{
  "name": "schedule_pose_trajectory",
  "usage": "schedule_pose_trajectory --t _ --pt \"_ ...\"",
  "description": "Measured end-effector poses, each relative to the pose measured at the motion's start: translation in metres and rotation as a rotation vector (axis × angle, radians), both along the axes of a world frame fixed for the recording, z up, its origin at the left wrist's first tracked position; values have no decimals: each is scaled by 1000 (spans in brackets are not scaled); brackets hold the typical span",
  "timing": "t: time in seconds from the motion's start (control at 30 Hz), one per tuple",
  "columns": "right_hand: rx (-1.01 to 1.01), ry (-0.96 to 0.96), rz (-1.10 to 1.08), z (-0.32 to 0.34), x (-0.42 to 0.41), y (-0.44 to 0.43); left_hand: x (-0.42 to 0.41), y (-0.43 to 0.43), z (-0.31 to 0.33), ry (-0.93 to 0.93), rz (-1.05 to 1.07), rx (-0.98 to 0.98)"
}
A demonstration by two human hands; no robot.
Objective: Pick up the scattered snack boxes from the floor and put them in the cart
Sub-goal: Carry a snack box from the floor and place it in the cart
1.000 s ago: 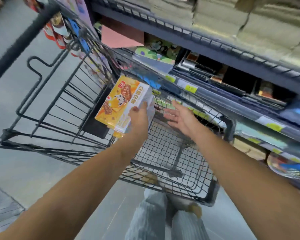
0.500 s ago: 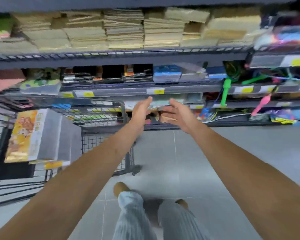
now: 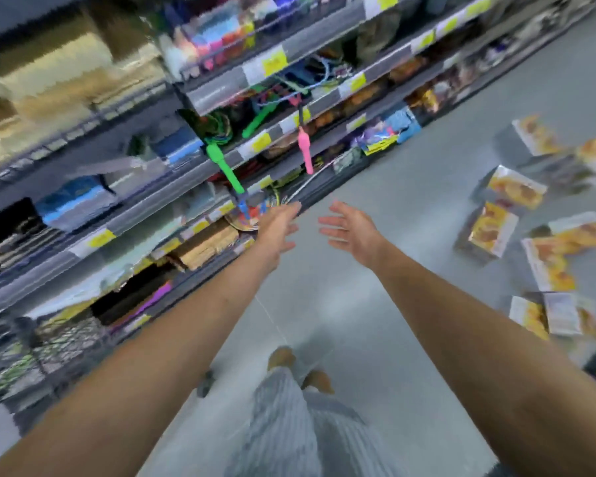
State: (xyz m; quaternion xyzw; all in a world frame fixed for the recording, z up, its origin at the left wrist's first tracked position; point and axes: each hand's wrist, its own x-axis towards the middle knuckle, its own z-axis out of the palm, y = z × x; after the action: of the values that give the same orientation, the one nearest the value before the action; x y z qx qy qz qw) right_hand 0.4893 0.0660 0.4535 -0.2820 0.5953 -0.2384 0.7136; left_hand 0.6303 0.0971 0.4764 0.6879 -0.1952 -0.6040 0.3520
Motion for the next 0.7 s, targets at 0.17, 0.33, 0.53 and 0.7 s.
schedule_pose_trajectory --t 0.17,0.33,0.53,0.7 --pt "0 -16 -201 -7 -99 -24 -96 -56 -12 -44 -163 -14" --pt "-7 -2 -370 -17 -194 -58 -187 -121 -22 -54 -305 -43" --pt "39 65 -541 -30 -303 -109 -298 -207 -33 -47 -602 14" --pt "59 74 -732 -40 -386 -139 -392 -258 -38 -72 -813 39"
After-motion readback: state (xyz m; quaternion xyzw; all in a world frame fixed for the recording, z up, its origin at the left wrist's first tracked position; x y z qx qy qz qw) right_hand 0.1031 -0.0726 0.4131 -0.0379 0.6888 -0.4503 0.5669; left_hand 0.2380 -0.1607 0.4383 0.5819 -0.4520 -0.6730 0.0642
